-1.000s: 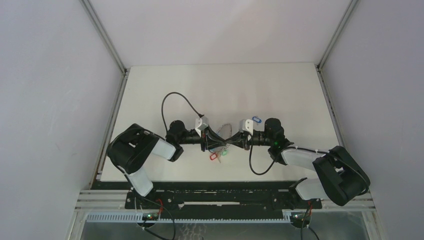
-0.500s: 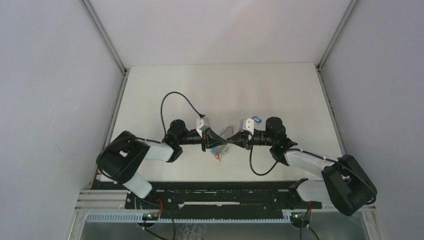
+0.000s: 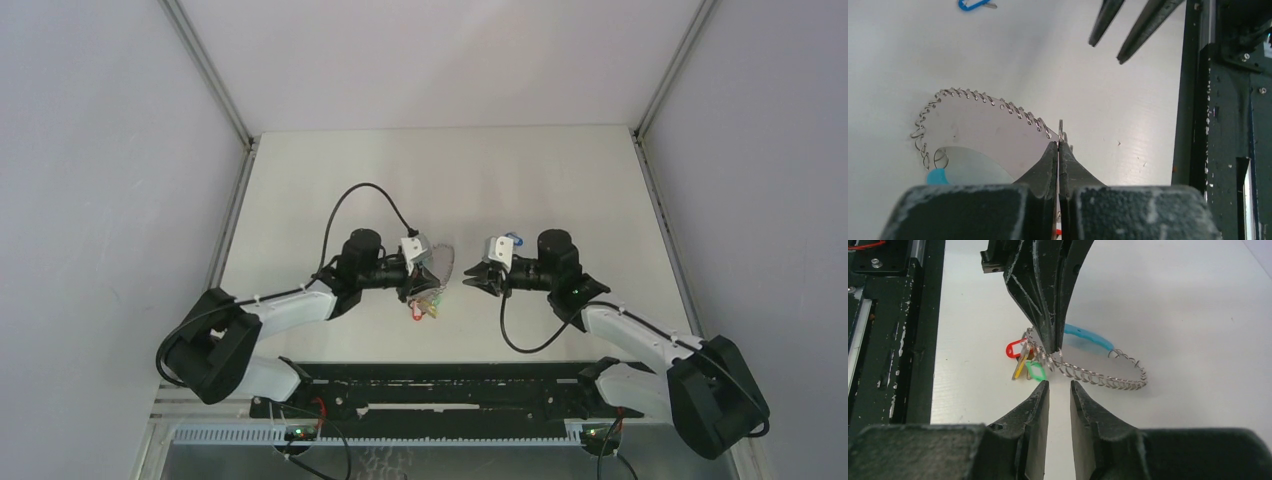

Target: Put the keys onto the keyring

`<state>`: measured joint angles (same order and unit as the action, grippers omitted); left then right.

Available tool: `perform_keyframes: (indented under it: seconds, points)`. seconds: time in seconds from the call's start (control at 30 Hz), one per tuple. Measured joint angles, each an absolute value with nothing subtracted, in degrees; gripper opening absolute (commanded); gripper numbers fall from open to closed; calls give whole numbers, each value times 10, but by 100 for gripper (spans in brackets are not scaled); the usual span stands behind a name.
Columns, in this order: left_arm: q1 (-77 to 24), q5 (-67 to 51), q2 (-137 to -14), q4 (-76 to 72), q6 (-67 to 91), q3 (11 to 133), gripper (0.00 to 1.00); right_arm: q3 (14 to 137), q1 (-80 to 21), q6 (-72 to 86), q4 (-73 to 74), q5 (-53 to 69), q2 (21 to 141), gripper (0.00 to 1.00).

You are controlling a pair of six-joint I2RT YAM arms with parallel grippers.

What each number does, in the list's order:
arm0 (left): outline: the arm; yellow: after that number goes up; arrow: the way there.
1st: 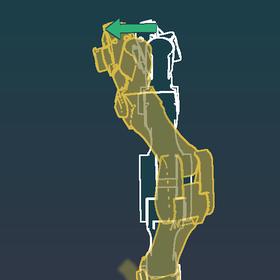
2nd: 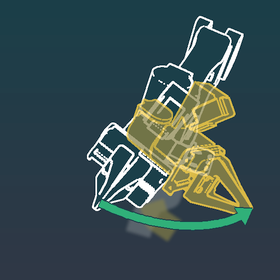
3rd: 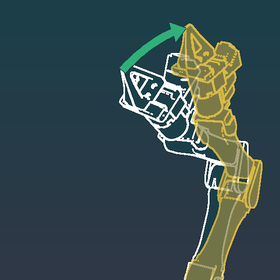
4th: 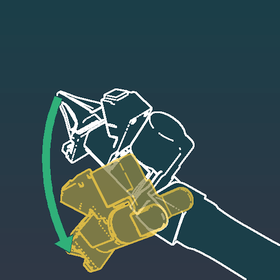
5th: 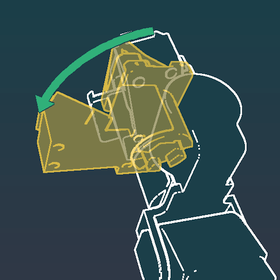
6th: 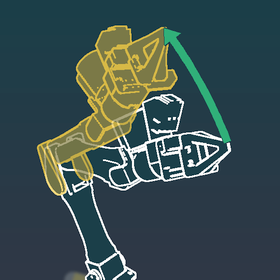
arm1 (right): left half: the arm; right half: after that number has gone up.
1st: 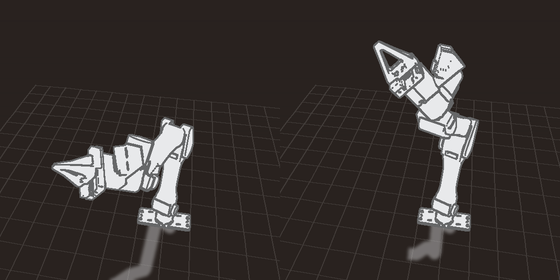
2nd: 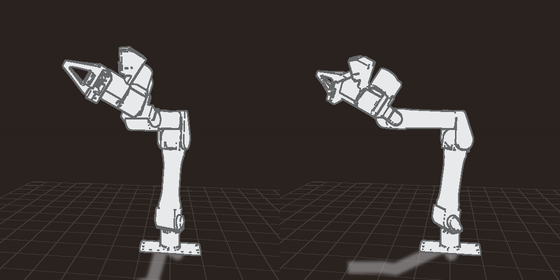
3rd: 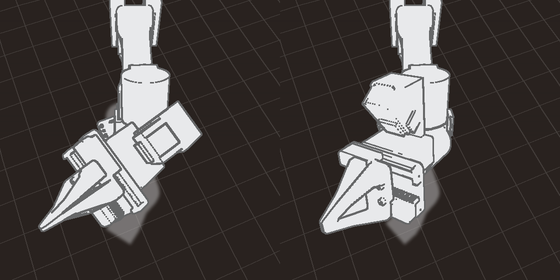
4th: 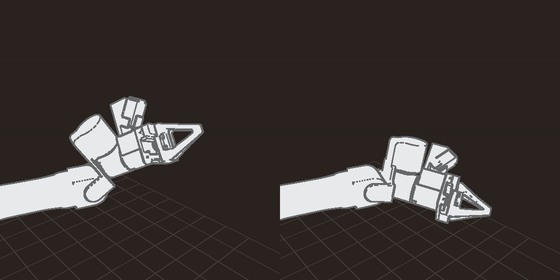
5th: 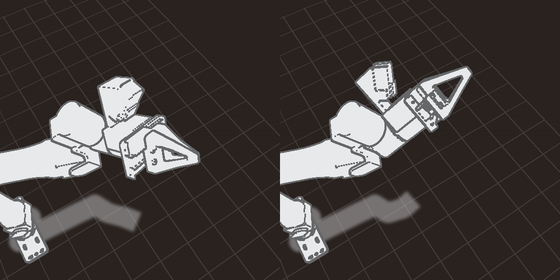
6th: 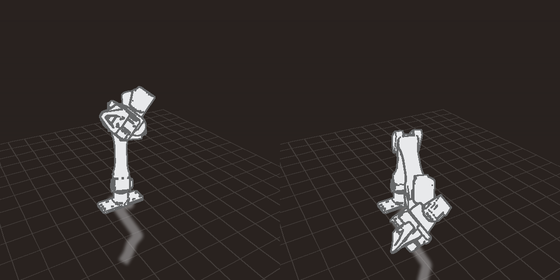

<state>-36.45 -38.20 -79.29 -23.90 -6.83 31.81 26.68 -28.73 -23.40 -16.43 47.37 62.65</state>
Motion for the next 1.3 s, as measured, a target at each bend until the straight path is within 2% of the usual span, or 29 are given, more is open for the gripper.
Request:
perform_keyframes:
  seconds: [0.4, 0.83, 1.1, 1.3]
  points:
    - [-382, -352, -787, -137, -112, 340, 0, 327, -317, -287, -147, 471, 738, 23]
    - [-387, -344, -787, -105, -117, 358, 0, 377, -359, -320, -102, 468, 806, 25]
    - [-389, -344, -787, -96, -118, 360, 0, 392, -370, -336, -86, 452, 827, 19]
    - [-389, -344, -787, -91, -119, 360, 0, 395, -373, -340, -76, 446, 835, 18]
